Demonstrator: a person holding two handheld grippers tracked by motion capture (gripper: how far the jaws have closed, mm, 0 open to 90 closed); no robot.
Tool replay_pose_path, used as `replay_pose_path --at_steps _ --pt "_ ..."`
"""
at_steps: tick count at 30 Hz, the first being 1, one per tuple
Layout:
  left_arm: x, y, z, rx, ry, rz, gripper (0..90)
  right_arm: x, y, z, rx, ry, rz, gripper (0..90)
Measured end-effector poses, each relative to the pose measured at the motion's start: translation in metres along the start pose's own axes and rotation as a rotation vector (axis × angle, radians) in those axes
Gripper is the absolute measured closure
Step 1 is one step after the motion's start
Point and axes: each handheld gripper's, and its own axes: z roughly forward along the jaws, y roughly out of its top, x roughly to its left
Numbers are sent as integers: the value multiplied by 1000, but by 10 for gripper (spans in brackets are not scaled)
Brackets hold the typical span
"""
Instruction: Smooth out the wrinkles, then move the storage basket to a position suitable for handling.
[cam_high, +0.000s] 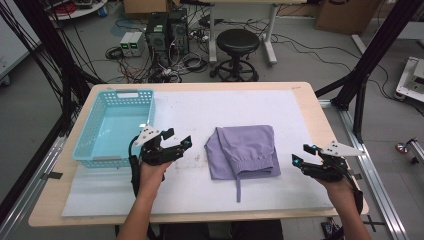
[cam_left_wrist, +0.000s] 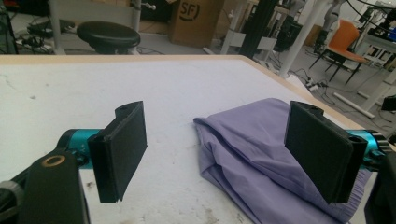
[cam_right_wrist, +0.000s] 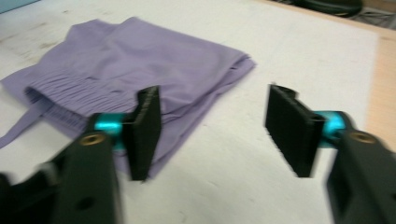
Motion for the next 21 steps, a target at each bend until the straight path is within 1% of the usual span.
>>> replay_pose_path --at_steps 1,4,6,8,10,14,18,21 --pt "1 1 -3 0 0 12 211 -1 -1 -2 -5 -9 8 295" --pt "3 4 -11 -5 1 40 211 -6 -3 -4 -13 -37 32 254" --pt "6 6 -16 -4 3 60 211 -8 -4 -6 -17 -47 43 252" --pt "8 8 -21 -14 8 66 211 -10 -4 -7 -25 -53 47 243" --pt "11 9 -25 -22 13 85 211 -10 -4 -8 -31 -56 51 243" --pt "18 9 -33 -20 17 94 212 -11 -5 -7 -31 -61 54 243" --pt "28 11 -43 -12 31 68 211 -13 -7 -7 -30 -66 66 243" --pt "35 13 -51 -9 41 77 211 -13 -6 -8 -46 -59 79 243"
